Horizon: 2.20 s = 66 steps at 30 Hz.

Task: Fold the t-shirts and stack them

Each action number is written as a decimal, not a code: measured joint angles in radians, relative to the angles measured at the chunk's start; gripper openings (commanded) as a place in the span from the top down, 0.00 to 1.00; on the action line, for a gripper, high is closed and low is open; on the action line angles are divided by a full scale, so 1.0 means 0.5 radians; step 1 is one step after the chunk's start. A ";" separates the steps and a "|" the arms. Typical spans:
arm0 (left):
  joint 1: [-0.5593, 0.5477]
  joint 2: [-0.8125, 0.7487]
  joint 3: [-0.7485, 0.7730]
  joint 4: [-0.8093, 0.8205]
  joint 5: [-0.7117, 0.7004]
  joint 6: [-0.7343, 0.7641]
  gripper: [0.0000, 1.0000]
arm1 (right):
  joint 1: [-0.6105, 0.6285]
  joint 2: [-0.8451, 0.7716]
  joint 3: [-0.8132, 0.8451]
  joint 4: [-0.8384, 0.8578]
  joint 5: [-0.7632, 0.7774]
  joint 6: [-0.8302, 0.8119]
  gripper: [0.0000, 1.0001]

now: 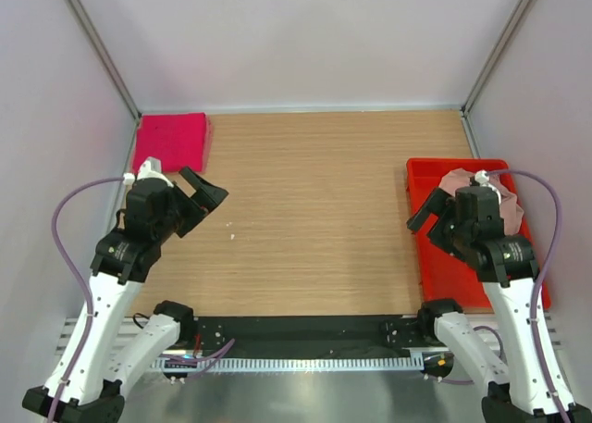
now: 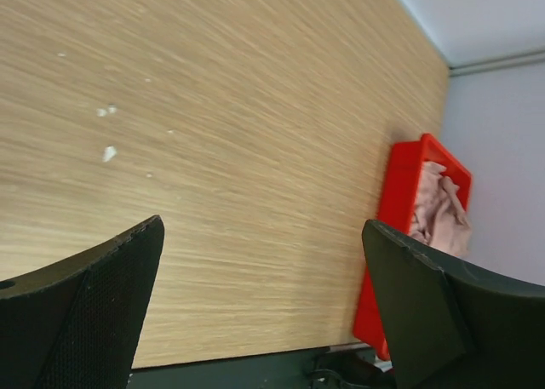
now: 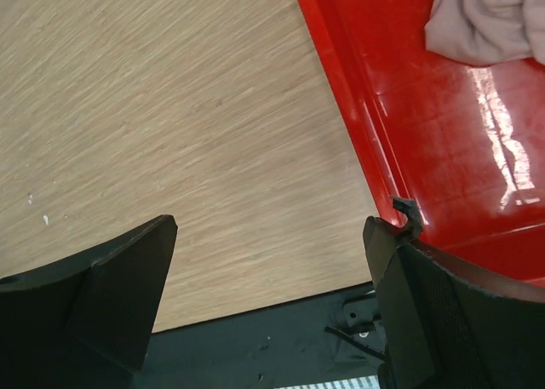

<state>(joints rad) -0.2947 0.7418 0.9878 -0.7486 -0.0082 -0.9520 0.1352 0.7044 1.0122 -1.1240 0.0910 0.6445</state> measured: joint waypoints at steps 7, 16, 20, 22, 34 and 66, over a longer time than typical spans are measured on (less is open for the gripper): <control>0.003 0.217 0.310 -0.429 -0.073 0.150 0.00 | -0.014 0.435 0.411 -0.237 0.343 0.029 0.02; 0.005 0.394 0.777 -0.533 0.158 0.561 0.00 | -0.426 1.175 0.491 -0.122 0.604 0.069 0.11; -0.031 0.572 0.794 -0.546 0.286 0.832 0.02 | -0.601 1.583 0.484 0.153 0.629 0.052 0.14; -0.082 0.630 0.804 -0.552 0.278 0.916 0.03 | -0.697 1.727 0.483 0.274 0.637 0.027 0.14; -0.272 0.782 0.919 -0.620 0.159 1.149 0.18 | -1.074 2.134 0.322 0.647 0.821 -0.025 0.89; -0.272 0.456 1.133 -0.748 0.327 0.487 0.00 | 1.214 1.225 1.613 0.234 0.218 -0.094 0.32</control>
<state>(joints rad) -0.4305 0.9699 1.5543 -1.1229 0.1555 -0.7086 0.7422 1.3167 1.8187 -1.0069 0.2001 0.5976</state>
